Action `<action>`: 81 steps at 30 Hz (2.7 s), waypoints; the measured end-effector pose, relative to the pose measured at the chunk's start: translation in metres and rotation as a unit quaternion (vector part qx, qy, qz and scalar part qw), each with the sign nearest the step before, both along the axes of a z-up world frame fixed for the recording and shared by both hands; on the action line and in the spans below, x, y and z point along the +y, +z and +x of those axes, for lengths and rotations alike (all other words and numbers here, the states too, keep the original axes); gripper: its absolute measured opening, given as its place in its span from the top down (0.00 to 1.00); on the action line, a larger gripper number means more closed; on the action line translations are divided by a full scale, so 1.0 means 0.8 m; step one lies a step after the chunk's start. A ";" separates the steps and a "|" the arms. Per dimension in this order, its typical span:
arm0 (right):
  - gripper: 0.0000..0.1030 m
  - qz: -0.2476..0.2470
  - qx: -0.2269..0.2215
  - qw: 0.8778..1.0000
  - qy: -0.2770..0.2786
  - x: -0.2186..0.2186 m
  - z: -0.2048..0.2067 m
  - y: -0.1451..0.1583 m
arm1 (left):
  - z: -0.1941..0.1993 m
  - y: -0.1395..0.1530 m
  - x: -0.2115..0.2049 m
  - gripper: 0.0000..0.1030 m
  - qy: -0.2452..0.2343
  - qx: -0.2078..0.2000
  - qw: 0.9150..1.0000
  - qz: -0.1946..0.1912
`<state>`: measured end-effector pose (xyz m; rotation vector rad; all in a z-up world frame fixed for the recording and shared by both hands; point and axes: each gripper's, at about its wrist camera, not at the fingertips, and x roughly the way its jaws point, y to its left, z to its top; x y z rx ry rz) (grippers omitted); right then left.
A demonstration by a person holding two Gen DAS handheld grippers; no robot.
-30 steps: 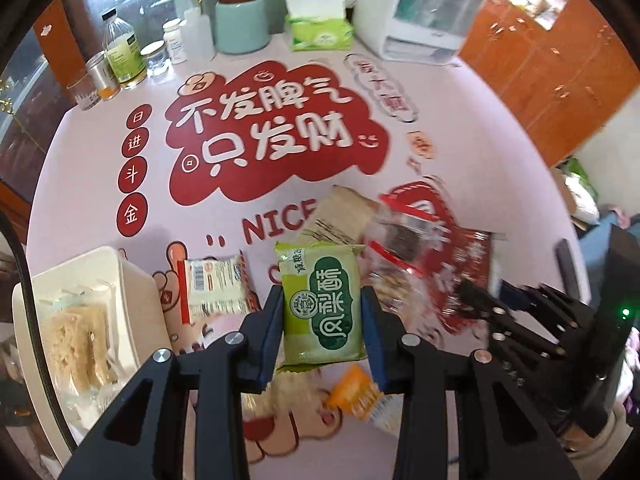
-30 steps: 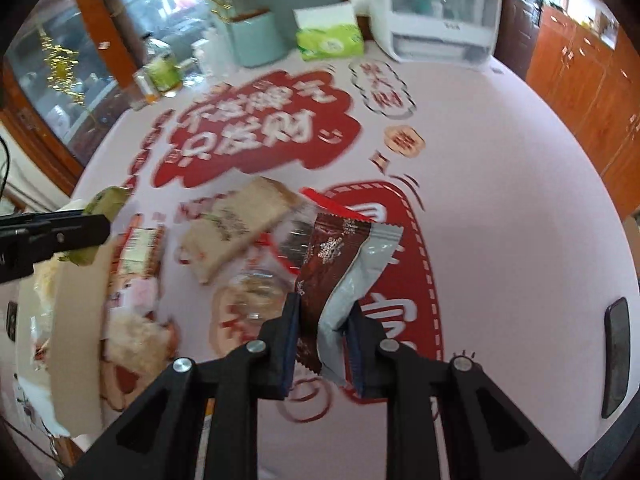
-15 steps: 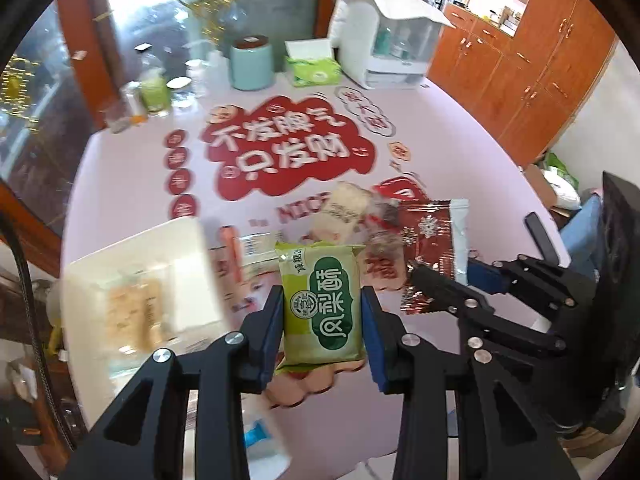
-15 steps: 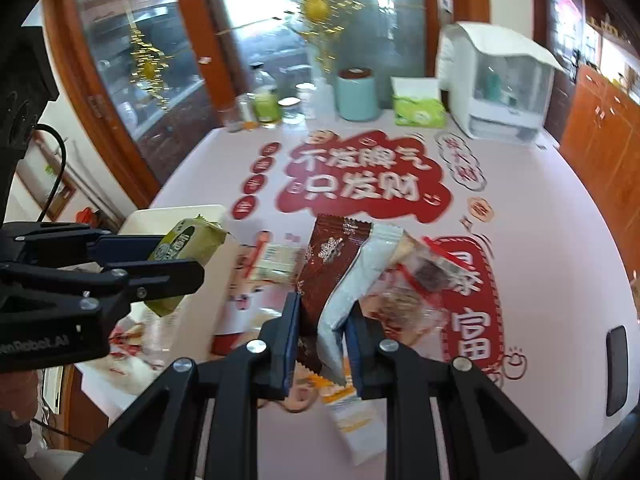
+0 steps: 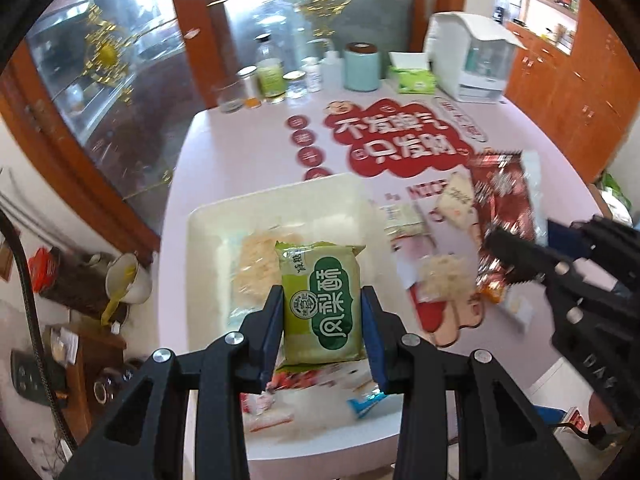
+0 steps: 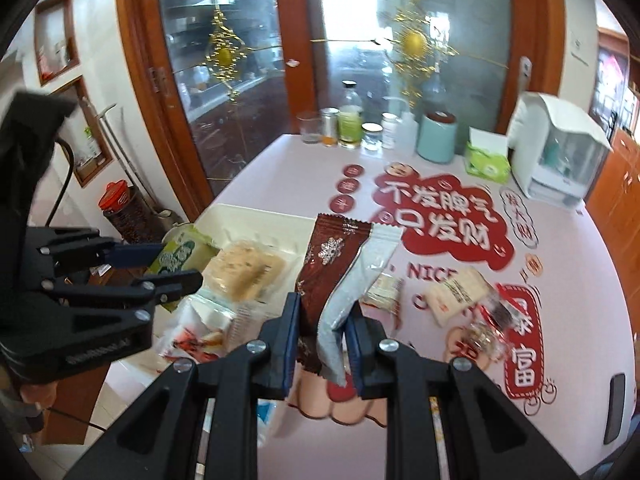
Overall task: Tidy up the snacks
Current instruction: 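Carry both packets over the white tray and open both tools to release them, then withdraw both open tools from the tray toward the remaining snacks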
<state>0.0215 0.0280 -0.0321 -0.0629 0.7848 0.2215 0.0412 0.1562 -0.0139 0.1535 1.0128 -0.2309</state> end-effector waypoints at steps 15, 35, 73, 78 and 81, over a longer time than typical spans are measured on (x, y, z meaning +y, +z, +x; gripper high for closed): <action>0.79 -0.004 0.040 0.999 0.024 0.091 0.024 -0.021 | 0.010 -0.045 0.066 0.66 0.042 0.020 0.999 0.015; 0.52 -0.038 0.053 0.997 0.027 0.098 0.027 -0.025 | 0.019 -0.066 0.054 0.16 0.062 0.030 0.997 0.033; 0.52 0.017 0.059 0.997 -0.052 -0.029 -0.002 -0.030 | 0.028 -0.052 -0.076 0.16 -0.020 0.020 0.996 0.080; 0.52 0.043 0.063 0.993 -0.092 -0.087 -0.001 -0.033 | 0.040 -0.039 -0.120 0.16 -0.041 0.004 0.996 0.085; 0.52 0.048 0.064 0.990 -0.113 -0.117 0.001 -0.037 | 0.050 -0.034 -0.147 0.16 -0.055 -0.001 0.995 0.085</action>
